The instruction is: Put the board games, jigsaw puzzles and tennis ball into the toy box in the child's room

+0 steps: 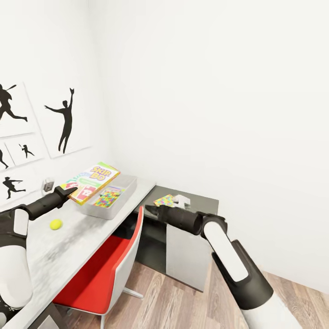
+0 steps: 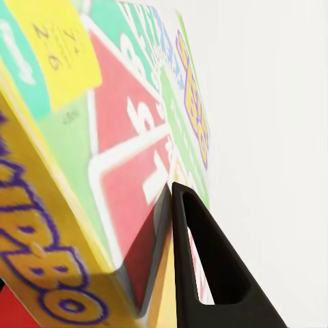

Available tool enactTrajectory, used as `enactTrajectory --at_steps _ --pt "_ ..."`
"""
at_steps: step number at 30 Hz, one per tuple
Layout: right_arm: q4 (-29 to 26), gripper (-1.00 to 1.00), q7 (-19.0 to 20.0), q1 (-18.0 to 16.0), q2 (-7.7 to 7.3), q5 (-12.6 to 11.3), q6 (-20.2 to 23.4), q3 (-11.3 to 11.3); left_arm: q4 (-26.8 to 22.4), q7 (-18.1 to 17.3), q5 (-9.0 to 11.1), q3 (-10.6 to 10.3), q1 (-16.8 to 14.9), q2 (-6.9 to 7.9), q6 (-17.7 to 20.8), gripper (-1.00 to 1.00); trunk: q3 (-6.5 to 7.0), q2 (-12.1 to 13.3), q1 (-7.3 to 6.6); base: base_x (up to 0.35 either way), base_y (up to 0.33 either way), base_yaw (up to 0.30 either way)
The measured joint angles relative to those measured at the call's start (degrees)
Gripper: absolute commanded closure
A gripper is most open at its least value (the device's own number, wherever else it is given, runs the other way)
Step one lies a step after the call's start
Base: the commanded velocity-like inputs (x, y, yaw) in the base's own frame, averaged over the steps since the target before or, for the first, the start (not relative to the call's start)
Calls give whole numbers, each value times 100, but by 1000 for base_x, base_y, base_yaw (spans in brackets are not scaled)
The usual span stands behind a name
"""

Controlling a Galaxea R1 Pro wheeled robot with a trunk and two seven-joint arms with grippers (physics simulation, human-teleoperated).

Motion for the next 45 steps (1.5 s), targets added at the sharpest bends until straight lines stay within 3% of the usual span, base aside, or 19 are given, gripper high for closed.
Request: enactTrajectory --at_steps 3,5,8,11,14,21,29,45 --pt "16 -100 -332 -398 264 -37 176 -106 0 0 -4 -5 0 -21 -6 100 0 0 0 0 0 0" --pt "59 -100 -549 -706 536 -39 413 -154 0 0 -7 -1 0 -17 -7 100 0 -1 0 0 0 0" --pt "230 -100 -1067 -1069 803 -40 573 -257 0 0 -10 1 0 -12 -1 100 0 0 0 0 0 0" --pt "315 -100 -1460 -1191 805 -57 602 -296 -1 0 -5 1 0 -11 -4 100 -1 0 0 0 0 0" --pt "344 -100 -1572 -1192 805 -61 572 -297 -1 0 -4 1 0 -11 -6 100 -1 0 0 0 0 0" --pt "371 -100 -1606 -1158 805 -52 544 -284 0 22 -23 5 0 -7 -10 100 -1 0 -1 44 -57 0" --pt "372 -100 -1612 -1157 806 -53 445 -267 1 332 -8 6 0 -9 -11 100 -1 0 0 18 -98 0" --pt "366 -100 -1602 -1160 805 -76 379 -241 -1 360 -5 9 0 -10 -1 100 -1 -1 -3 99 -52 10"
